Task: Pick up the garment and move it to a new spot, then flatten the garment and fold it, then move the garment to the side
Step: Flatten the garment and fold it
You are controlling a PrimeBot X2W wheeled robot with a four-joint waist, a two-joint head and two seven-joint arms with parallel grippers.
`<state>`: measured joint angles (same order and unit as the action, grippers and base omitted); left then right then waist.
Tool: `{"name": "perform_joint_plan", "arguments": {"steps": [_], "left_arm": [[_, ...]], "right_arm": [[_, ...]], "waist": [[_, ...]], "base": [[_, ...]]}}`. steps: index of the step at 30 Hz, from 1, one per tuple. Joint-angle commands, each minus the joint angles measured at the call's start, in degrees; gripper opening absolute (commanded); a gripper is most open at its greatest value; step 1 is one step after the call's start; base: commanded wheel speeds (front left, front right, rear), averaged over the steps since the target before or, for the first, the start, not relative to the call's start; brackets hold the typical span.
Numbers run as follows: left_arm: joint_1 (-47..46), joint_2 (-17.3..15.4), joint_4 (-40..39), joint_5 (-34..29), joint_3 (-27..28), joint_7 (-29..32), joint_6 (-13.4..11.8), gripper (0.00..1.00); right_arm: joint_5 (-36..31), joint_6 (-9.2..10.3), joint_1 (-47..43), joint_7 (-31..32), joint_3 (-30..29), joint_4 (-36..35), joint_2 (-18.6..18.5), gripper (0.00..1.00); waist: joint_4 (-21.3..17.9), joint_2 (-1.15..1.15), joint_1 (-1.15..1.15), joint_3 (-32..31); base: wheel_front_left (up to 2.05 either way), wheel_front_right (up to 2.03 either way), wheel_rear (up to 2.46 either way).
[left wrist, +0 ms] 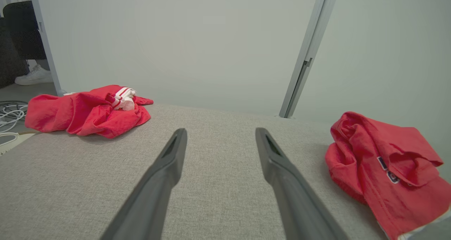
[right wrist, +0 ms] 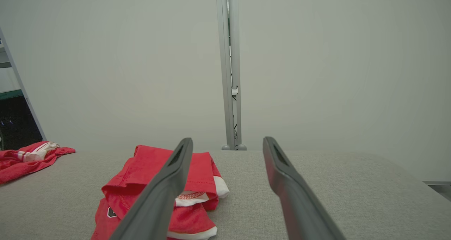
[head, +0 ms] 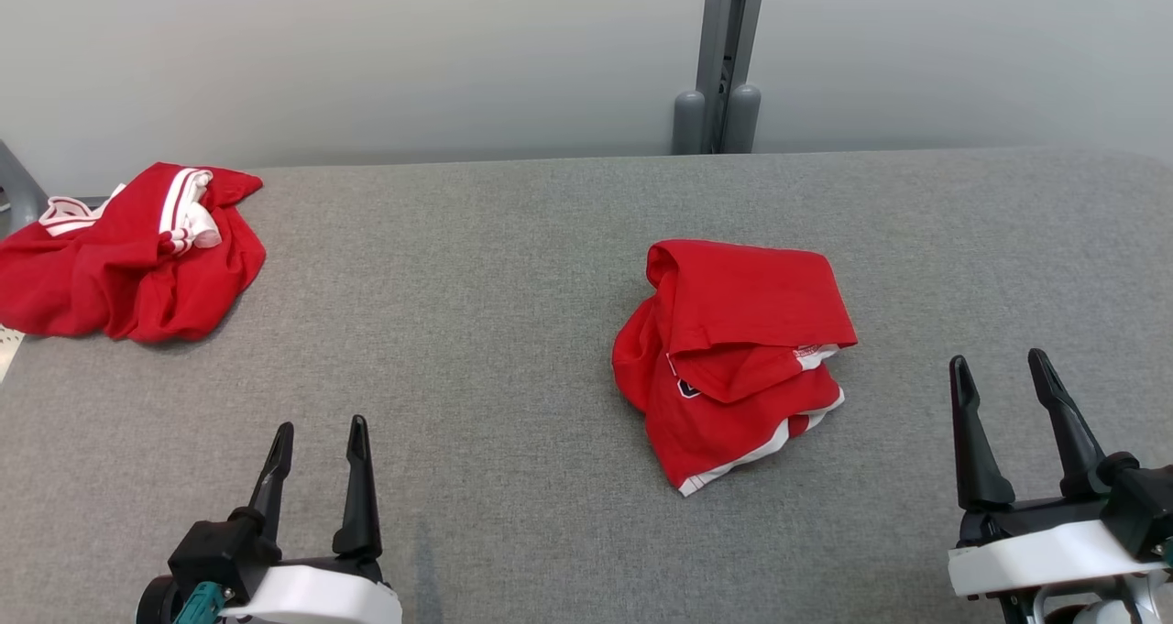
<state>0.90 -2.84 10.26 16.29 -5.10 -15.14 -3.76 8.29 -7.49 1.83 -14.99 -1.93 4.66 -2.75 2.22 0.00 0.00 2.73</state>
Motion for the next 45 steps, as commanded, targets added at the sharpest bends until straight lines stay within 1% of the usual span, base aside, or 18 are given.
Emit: {"name": "perform_joint_plan", "arguments": {"steps": [1, 8, 11, 13, 20, 25, 31, 32, 33, 35, 36, 40, 42, 45], "left_arm": [[-0.2, -0.1, 0.1, -0.1, 0.1, 0.0, 0.0, 1.00], [-0.8, -0.1, 0.0, 0.4, -0.9, 0.0, 0.0, 1.00], [-1.2, -0.1, -0.3, 0.5, -1.6, 0.0, 0.0, 1.00], [-1.5, -0.2, -0.4, 0.0, -2.0, 0.0, -0.1, 1.00], [-2.5, -0.1, -1.1, -0.4, -3.0, 0.0, -0.2, 1.00], [-3.3, -0.1, -1.6, -0.3, -3.8, 0.0, -0.4, 1.00], [-3.9, -0.1, -1.4, -0.4, -4.3, 0.0, -0.7, 1.00], [-3.9, -0.1, -1.2, -0.4, -4.2, 0.0, -0.8, 1.00], [-3.9, -0.1, -1.0, -0.4, -4.3, 0.0, -0.8, 1.00], [-3.7, -0.1, -0.9, -0.4, -4.4, 0.0, -0.8, 1.00], [-3.6, -0.1, -0.8, -0.4, -4.4, 0.0, -0.8, 1.00], [-3.3, -0.1, -0.5, -0.4, -4.5, 0.0, -0.8, 1.00], [-3.1, -0.1, -0.4, -0.5, -4.4, 0.0, -0.9, 1.00], [-2.6, -0.1, -0.2, -0.6, -4.5, 0.0, -0.6, 1.00]], "right_arm": [[-0.3, -0.01, 0.3, -0.3, -0.2, 0.1, -0.3, 1.00], [-1.4, -0.01, 1.2, -0.3, -0.5, 0.8, -0.3, 1.00], [-3.0, -0.01, 2.3, -0.3, -0.9, 2.3, -0.3, 1.00], [-5.4, -0.01, 3.0, -0.3, -0.5, 5.5, -0.2, 1.00], [-11.7, -0.01, 10.9, -0.3, -0.5, 17.8, -0.3, 1.00], [-14.2, -0.01, 16.3, -0.3, -2.0, 25.6, -0.4, 1.00], [-15.0, -0.01, 20.7, -0.3, -3.1, 31.8, -1.5, 1.00], [-14.9, -0.01, 21.5, -0.3, -3.3, 32.3, -1.7, 0.87], [-14.5, -0.01, 22.2, -0.3, -3.4, 33.1, -1.8, 0.40], [-14.3, -0.01, 22.5, -0.3, -2.9, 33.7, -2.0, 0.18], [-14.1, -0.01, 22.7, -0.3, -2.6, 34.1, -2.1, 0.00], [-13.5, -0.01, 23.5, -0.3, -1.2, 33.4, -2.4, 0.00], [-12.4, -0.01, 23.4, -0.3, 0.0, 31.5, -2.0, 0.00], [-9.7, -0.01, 22.3, -0.3, 4.0, 27.4, -1.2, 0.00]], "waist": [[0.1, 0.00, 0.00, 0.0], [0.9, 0.00, 0.00, 0.8], [1.6, 0.00, 0.00, 1.5], [2.3, 0.00, 0.00, 2.0], [5.0, 0.00, 0.00, 5.0], [7.3, 0.00, 0.00, 7.5], [9.2, 0.00, 0.00, 9.2], [9.3, 0.00, 0.00, 9.3], [9.5, 0.00, 0.00, 9.3], [9.6, 0.00, 0.00, 9.1], [9.6, 0.00, 0.00, 9.0], [9.5, 0.00, 0.00, 8.4], [9.2, 0.00, 0.00, 7.9], [8.8, 0.00, 0.00, 7.1]], "base": [[0.00, 0.00, 0.00], [0.00, 0.00, 0.00], [0.00, 0.00, 0.00], [0.00, 0.00, 0.00], [0.00, 0.00, 0.00], [0.00, 0.00, 0.00], [0.00, 0.00, 0.00], [0.00, 0.00, 0.00], [0.00, 0.00, 0.00], [0.00, 0.00, 0.00], [0.00, 0.00, 0.00], [0.00, 0.00, 0.00], [0.00, 0.00, 0.00], [0.00, 0.00, 0.00]]}}
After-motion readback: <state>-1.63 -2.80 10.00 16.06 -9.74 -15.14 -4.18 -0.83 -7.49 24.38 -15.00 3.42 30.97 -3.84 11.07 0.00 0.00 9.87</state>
